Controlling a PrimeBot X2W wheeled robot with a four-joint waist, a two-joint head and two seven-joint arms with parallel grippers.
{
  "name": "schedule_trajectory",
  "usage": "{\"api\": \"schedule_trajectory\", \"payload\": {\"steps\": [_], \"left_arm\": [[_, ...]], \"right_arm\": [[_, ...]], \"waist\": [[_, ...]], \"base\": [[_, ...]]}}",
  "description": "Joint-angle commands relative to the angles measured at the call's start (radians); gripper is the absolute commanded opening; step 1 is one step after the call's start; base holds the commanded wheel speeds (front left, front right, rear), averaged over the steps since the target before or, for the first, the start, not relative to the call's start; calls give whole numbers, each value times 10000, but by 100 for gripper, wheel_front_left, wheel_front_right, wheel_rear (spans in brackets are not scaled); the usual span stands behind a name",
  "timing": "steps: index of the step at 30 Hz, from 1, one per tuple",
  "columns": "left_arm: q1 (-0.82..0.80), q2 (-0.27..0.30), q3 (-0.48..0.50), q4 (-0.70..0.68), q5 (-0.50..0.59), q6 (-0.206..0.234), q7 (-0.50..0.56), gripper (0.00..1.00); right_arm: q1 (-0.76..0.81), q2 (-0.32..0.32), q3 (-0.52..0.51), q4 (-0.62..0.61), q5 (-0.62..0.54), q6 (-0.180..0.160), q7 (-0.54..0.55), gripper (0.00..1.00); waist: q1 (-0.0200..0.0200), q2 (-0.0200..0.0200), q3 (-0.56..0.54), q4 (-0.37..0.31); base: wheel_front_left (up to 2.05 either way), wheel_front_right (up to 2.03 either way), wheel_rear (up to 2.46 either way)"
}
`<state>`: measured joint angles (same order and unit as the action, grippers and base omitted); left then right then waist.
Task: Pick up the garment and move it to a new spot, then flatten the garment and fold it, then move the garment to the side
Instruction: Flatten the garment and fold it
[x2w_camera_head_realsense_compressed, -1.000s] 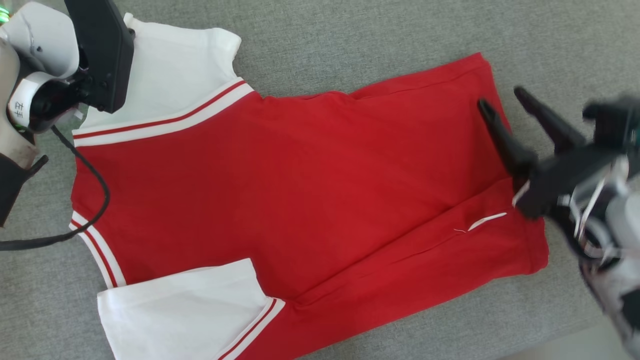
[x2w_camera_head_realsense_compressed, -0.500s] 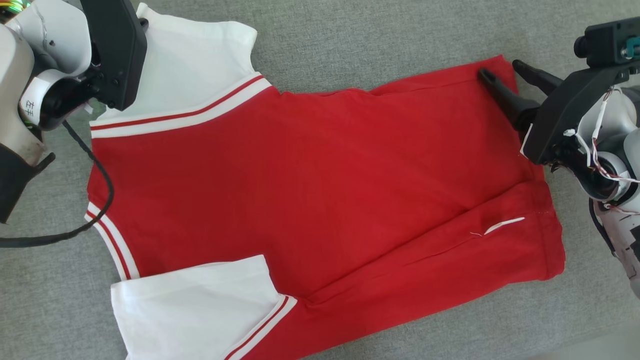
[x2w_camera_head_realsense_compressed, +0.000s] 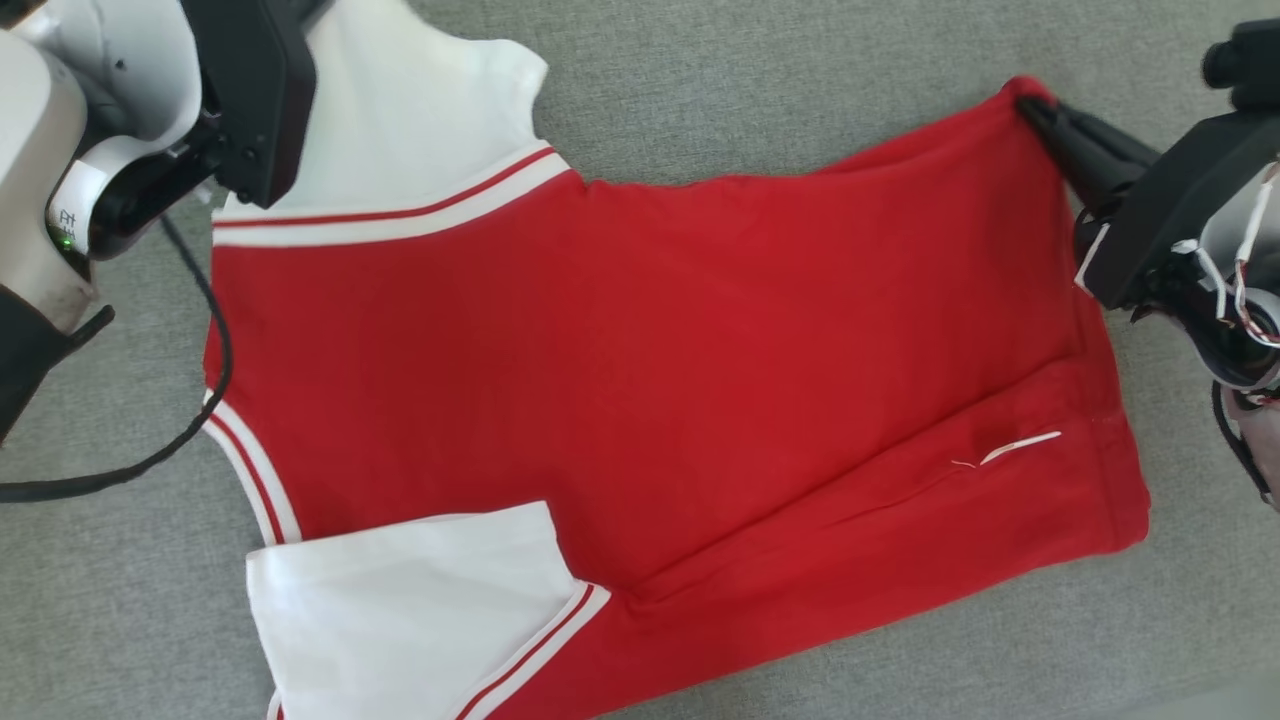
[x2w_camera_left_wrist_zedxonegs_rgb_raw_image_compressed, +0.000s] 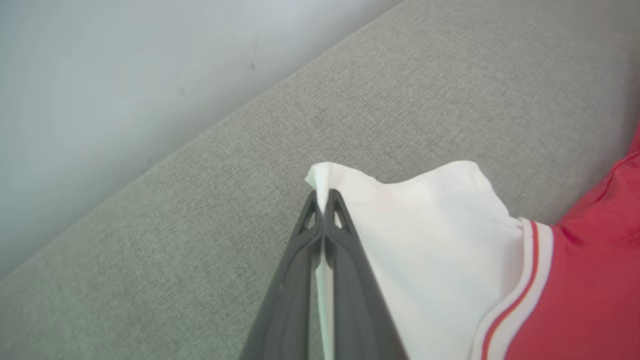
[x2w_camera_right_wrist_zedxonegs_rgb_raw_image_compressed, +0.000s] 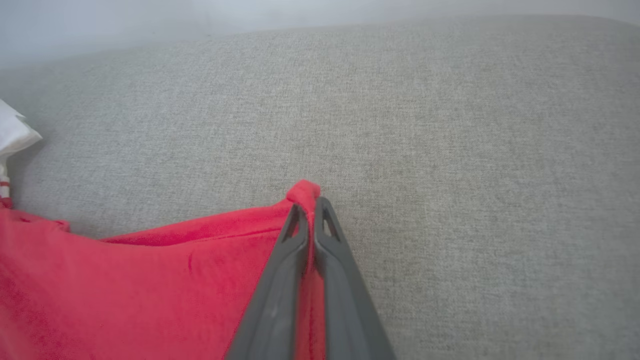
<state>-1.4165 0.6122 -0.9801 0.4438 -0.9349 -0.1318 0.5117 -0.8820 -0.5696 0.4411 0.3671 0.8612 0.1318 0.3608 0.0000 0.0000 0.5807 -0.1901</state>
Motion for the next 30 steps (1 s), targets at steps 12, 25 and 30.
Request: {"api": "schedule_trajectory", "payload": {"steps": [12, 25, 30], "left_arm": [[-632, 683, -1134, -857, -1138, 23, -2658, 0], [969, 2686, -2252, -4083, -2381, 21, -4461, 0], [2087, 3223, -2442, -5148, -2618, 244, -5040, 0]], "right_arm": [[-304, -587, 106, 523, 185, -24, -1643, 0], [1694, -1870, 45, -27, 1593, -24, -1967, 0], [2839, -2227, -90, -457, 1907, -24, -2061, 0]], "waist": [[0, 0, -470, 569], [0, 0, -1494, 1305], [0, 0, -1984, 1512]], "base": [[0, 0, 0], [0, 0, 0], [0, 0, 0]]}}
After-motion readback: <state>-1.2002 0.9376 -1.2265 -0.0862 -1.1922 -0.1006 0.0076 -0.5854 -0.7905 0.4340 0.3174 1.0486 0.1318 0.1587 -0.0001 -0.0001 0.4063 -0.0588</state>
